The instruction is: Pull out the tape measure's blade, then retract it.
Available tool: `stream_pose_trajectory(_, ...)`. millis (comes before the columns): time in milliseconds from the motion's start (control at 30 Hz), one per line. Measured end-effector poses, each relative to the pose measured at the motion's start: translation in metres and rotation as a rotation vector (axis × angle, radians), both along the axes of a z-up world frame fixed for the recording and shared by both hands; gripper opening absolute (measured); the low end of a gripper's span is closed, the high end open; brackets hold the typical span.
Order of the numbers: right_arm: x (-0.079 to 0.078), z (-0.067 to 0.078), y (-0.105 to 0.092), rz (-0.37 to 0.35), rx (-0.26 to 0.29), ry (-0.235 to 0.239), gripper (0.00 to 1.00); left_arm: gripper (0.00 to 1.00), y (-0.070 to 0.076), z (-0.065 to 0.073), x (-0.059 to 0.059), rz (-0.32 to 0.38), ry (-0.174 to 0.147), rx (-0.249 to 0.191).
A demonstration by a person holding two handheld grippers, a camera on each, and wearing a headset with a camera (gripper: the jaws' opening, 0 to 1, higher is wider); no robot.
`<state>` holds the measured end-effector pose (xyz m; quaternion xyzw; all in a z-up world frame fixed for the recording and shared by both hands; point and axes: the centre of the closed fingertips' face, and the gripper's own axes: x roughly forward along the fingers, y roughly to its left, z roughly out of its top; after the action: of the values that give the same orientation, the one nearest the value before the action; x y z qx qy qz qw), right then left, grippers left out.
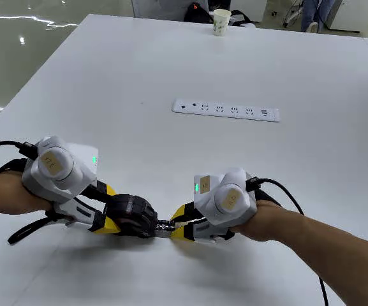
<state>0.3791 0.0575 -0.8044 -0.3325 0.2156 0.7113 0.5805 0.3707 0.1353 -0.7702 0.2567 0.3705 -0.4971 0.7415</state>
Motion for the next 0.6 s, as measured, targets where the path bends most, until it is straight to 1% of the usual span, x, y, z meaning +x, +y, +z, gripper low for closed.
stream_pose_trajectory(600, 0.003, 0.0, -0.02, -0.019, -0.011, 0.003, 0.09, 0.25, -0.001, 0.0, 0.0, -0.003, 0.007, 0.002)
